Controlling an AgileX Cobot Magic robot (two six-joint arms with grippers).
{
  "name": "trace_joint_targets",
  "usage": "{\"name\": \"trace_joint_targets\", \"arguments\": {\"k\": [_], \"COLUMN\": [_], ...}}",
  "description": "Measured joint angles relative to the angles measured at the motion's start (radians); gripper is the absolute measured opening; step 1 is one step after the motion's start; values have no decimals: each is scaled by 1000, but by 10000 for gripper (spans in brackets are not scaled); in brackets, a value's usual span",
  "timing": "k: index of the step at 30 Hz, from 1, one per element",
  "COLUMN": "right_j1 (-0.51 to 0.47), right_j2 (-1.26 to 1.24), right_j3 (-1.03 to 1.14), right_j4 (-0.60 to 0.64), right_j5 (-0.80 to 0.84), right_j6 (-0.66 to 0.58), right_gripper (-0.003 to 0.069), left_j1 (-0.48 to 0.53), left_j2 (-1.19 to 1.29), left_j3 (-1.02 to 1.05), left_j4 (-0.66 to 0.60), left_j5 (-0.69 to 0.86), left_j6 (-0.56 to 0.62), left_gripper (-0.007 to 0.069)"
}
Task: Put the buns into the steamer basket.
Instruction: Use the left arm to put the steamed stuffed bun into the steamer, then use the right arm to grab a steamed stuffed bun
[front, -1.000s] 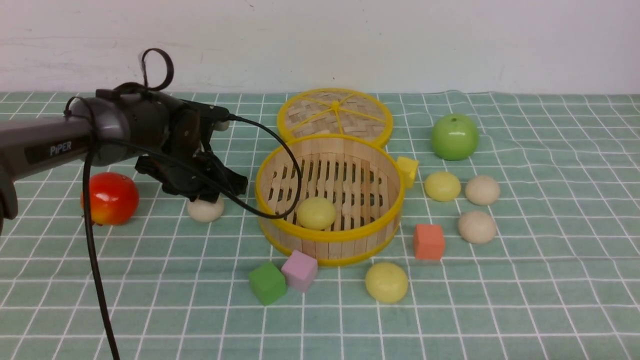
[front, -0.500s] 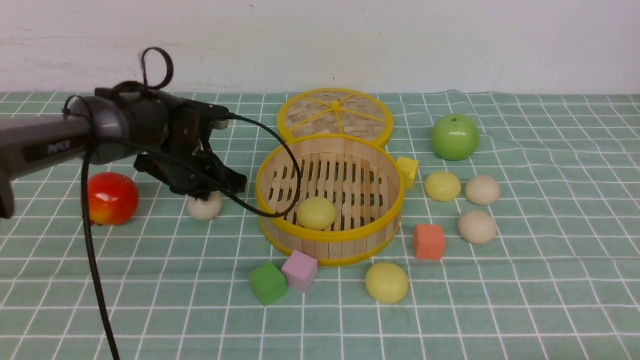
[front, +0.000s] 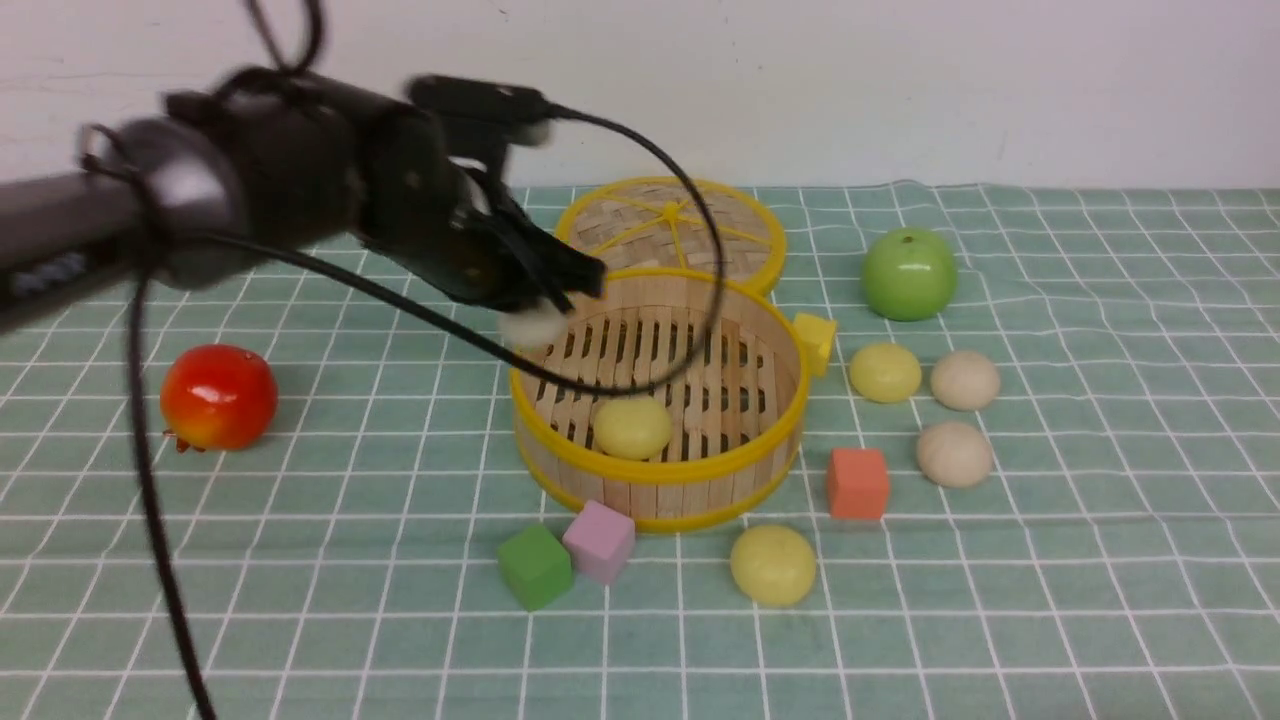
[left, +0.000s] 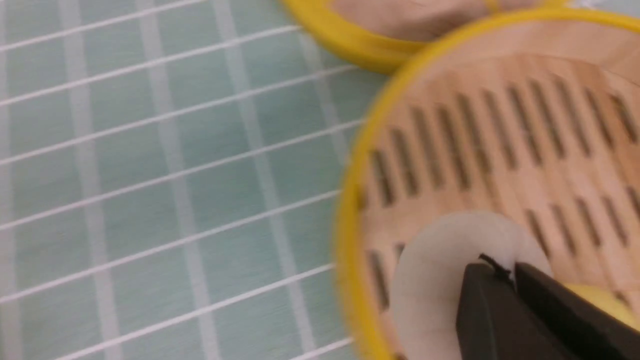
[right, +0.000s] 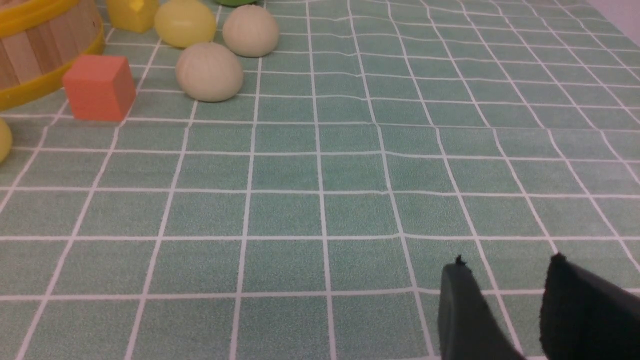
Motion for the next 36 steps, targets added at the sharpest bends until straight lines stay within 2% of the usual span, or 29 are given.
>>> {"name": "trace_joint_targets", "arguments": {"k": [11, 16, 20, 22, 23, 25, 27, 30, 34, 36], "right_j1": [0, 0, 0, 0, 0, 0, 0, 0, 0, 0], "right_j2": [0, 0, 0, 0, 0, 0, 0, 0, 0, 0], "right_j3": [0, 0, 0, 0, 0, 0, 0, 0, 0, 0], "right_j4": [0, 0, 0, 0, 0, 0, 0, 0, 0, 0], "right_j5": [0, 0, 0, 0, 0, 0, 0, 0, 0, 0], "right_j6": [0, 0, 0, 0, 0, 0, 0, 0, 0, 0], "right_gripper": [240, 240, 240, 240, 240, 240, 240, 240, 240, 240], "left_j1": [-25, -25, -25, -25, -25, -25, -25, -25, -25, -25], "left_j2": [78, 99, 100, 100, 100, 96, 80, 30, -62, -177], "left_j3": [0, 0, 1, 1, 1, 1, 1, 2, 2, 2], "left_j4": [13, 14, 27, 35, 35, 39, 42, 48, 50, 53], "left_j5": [-18, -15, -11, -11, -11, -6, 5, 45, 102, 180], "left_j6": [0, -10, -45, -58, -58, -68, -69, -69, -69, -69], "left_gripper": [-9, 15, 104, 186, 195, 300, 365, 415, 427, 421]}}
